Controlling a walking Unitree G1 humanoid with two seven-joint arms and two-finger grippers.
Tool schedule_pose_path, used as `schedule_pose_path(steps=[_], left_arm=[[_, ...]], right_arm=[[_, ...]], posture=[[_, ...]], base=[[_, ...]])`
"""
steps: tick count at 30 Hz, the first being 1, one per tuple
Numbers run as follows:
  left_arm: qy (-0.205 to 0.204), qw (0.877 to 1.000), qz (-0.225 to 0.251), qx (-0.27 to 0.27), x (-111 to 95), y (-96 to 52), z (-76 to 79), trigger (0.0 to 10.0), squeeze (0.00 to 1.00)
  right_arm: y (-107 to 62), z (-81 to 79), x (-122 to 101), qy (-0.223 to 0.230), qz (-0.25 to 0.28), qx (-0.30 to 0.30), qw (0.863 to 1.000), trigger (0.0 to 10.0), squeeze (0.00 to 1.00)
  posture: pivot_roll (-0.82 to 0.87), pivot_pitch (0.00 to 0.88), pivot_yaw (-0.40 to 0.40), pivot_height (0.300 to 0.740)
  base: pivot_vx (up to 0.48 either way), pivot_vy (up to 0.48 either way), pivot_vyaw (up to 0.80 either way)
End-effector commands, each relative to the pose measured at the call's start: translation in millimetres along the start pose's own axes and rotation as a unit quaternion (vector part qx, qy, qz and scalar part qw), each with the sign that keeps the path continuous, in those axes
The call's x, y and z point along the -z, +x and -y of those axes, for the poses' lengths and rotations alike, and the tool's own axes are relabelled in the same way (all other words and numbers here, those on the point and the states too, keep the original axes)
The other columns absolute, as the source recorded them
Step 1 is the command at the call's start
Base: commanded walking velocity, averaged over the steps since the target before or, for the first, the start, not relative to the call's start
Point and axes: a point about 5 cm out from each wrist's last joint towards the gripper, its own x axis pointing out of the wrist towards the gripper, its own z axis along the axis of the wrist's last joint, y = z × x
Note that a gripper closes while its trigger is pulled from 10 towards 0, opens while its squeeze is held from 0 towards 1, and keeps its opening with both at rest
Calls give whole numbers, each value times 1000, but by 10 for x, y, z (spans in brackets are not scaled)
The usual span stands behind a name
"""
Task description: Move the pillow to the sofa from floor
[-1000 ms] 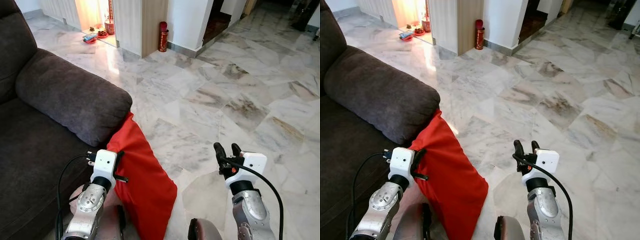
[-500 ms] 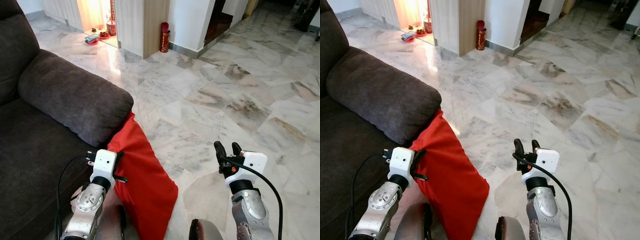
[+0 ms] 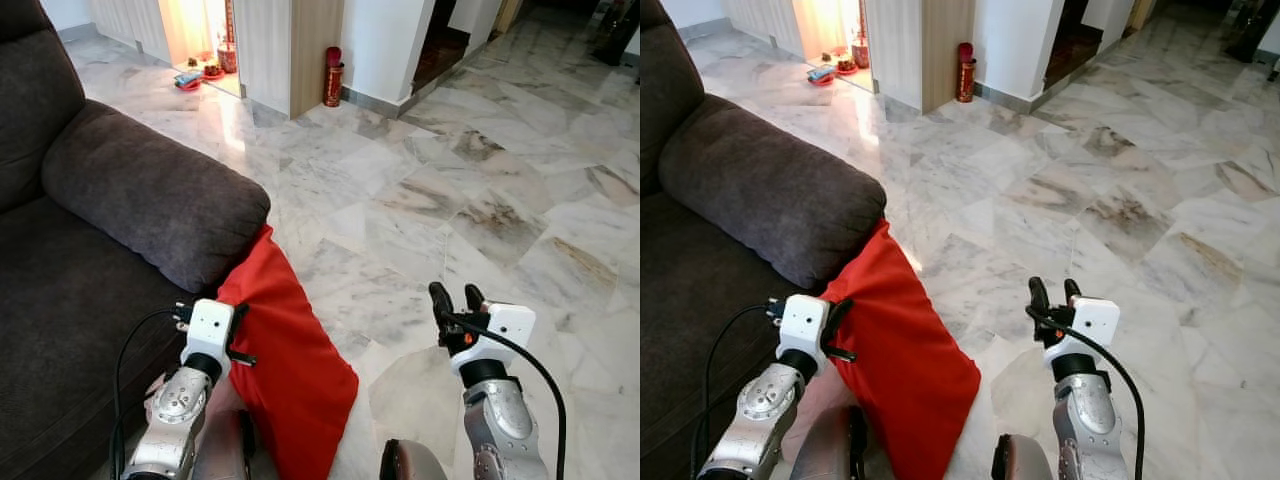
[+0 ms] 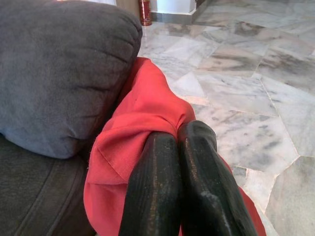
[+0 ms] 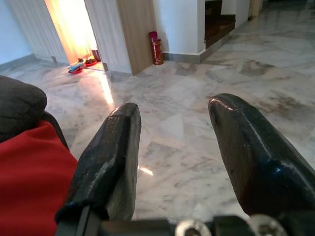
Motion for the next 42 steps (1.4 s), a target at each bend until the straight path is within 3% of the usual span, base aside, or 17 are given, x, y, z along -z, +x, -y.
schedule_pose_path(steps=[1,14,42], left_arm=[[5,998,62,-6,-270,70,-40,10000,0],[5,998,61,-6,-265,66,-46,10000,0],[-13,997,71,12,-373,94,-29,10000,0]], right_arm=[[9,45,-28,-2,9,9,1000,10000,0],[16,46,-33,-1,10,8,1000,10000,0],[45,24,-27,3,12,4,1000,10000,0]], posture=[[-44,0,-44,635],[-40,0,-45,708],[-23,0,-47,708]], base=[[0,0,0],[0,0,0],[0,0,0]])
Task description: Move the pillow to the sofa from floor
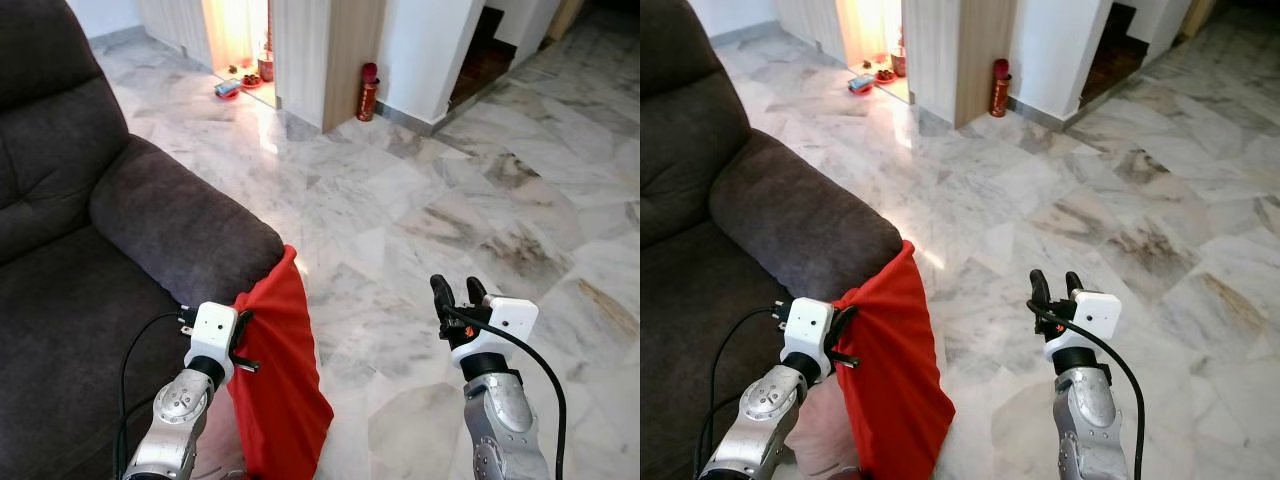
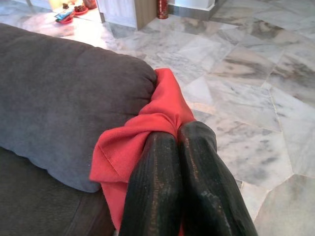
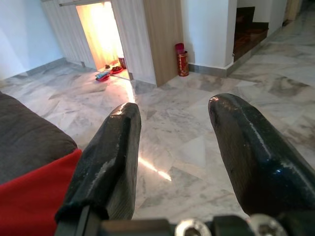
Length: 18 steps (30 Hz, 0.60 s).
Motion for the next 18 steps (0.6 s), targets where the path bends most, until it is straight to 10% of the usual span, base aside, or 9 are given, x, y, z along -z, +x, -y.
schedule_pose_path(steps=[1,18], left_arm=[[1,995,96,-8,-430,73,-63,10000,0],[-43,988,135,61,-832,223,47,10000,0]], right_arm=[[-14,25,28,4,-4,7,1000,10000,0],[12,40,44,1,-11,10,1000,10000,0]], posture=[[-22,0,-47,708],[-19,0,-47,740]], base=[[0,0,0],[0,0,0]])
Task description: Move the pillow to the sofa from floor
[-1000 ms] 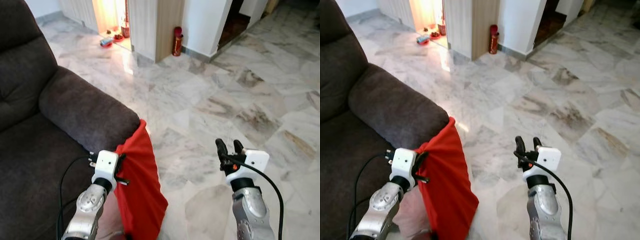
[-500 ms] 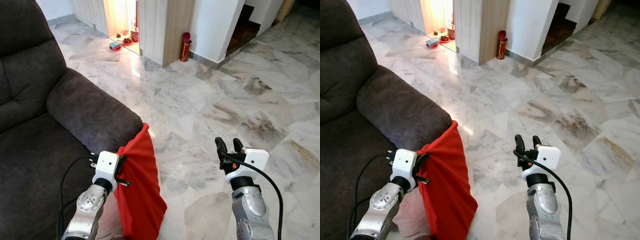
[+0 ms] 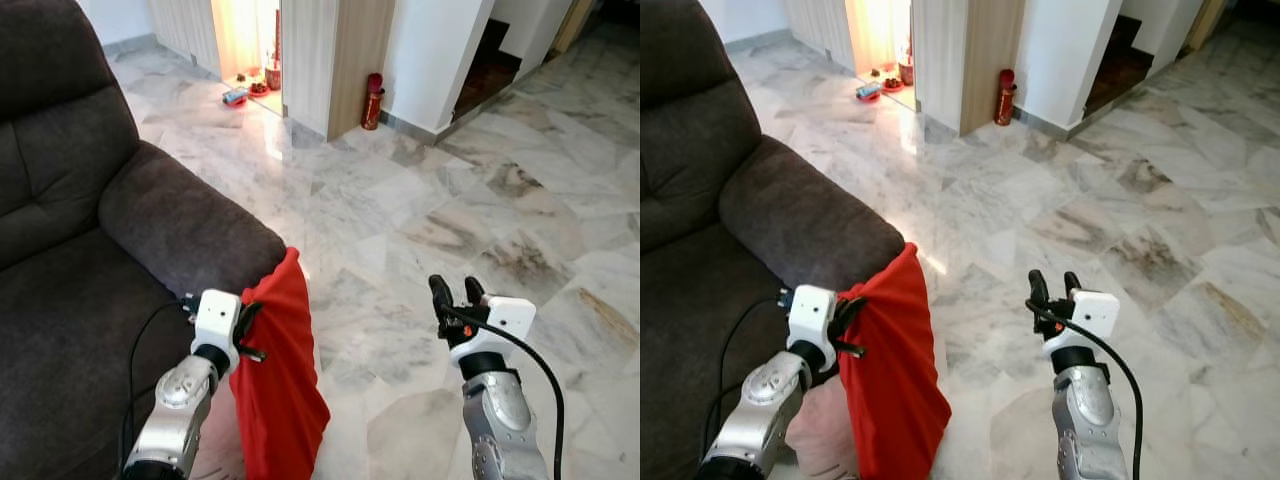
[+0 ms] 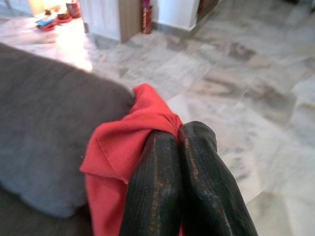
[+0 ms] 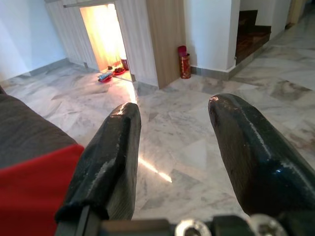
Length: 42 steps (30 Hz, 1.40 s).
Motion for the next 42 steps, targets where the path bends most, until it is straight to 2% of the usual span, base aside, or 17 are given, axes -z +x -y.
schedule_pose_path(steps=[1,4,12,15,23,26,28,32,34,38,40,42], left_arm=[[9,994,107,22,-525,111,40,10000,0],[-5,991,116,62,-656,141,124,10000,0],[-38,983,133,119,-864,177,201,10000,0],[-36,980,145,133,-976,211,213,10000,0],[-29,966,158,203,-1207,403,368,10000,0],[-40,959,172,223,-1323,500,454,10000,0],[-40,958,173,226,-1329,508,463,10000,0],[-41,948,169,266,-1334,568,604,10000,0],[-52,947,169,268,-1334,595,634,10000,0],[-75,932,167,312,-1369,626,777,10000,0],[-79,925,162,334,-1374,612,805,10000,0],[-90,912,152,370,-1373,549,810,10000,0]], right_arm=[[-4,39,28,2,-7,10,1000,10000,0],[5,40,30,0,-6,10,1000,10000,0],[22,48,26,-1,-6,11,1000,10000,0],[26,61,25,-2,-5,11,1000,10000,0],[61,77,9,-5,-1,13,1000,10000,0],[64,83,12,-7,-1,15,1000,10000,0],[65,83,12,-7,-1,15,1000,10000,0],[67,96,6,-9,1,17,1000,10000,0],[69,98,6,-9,1,17,1000,10000,0],[77,98,-4,-10,3,17,1000,10000,0],[77,101,-9,-10,4,17,1000,10000,0],[67,114,-7,-11,3,17,1000,10000,0]], posture=[[-19,0,-47,740],[-13,0,-49,740],[-12,0,-50,740],[-11,0,-49,740],[-14,0,-47,740],[-17,0,-46,740],[-17,0,-46,740],[-22,0,-45,740],[-21,0,-46,740],[-29,0,-45,740],[-33,0,-45,740],[-30,0,-46,740]], base=[[0,0,0],[0,0,0],[0,0,0],[0,0,0],[0,0,0],[0,0,0],[0,0,0],[0,0,0],[0,0,0],[0,0,0],[0,0,0],[0,0,0]])
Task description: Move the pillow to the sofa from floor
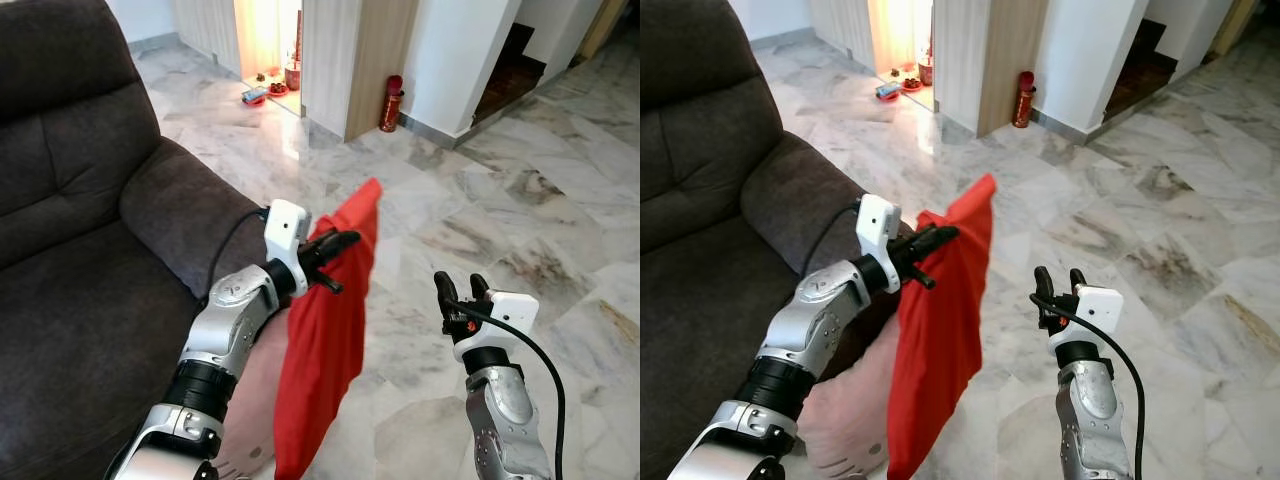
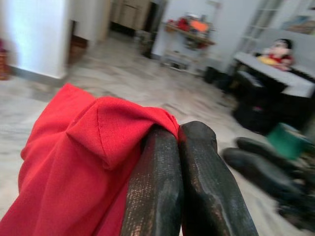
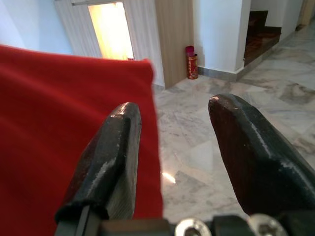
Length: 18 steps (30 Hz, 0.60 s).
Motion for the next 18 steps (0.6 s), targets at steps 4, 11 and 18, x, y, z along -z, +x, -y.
schedule_pose_path(steps=[4,11,18], left_arm=[[5,993,51,108,-392,-65,180,10000,0],[-12,993,23,115,-381,-405,116,10000,0],[-25,990,2,141,-381,-531,221,10000,0]], right_arm=[[-12,47,17,-5,-7,0,1000,10000,0],[51,28,-2,-9,-15,-22,1000,10000,0],[147,176,-67,-72,-45,-33,996,10000,0]], posture=[[-18,0,-49,740],[-10,0,-54,740],[-10,0,-54,740]], base=[[0,0,0],[0,0,0],[0,0,0]])
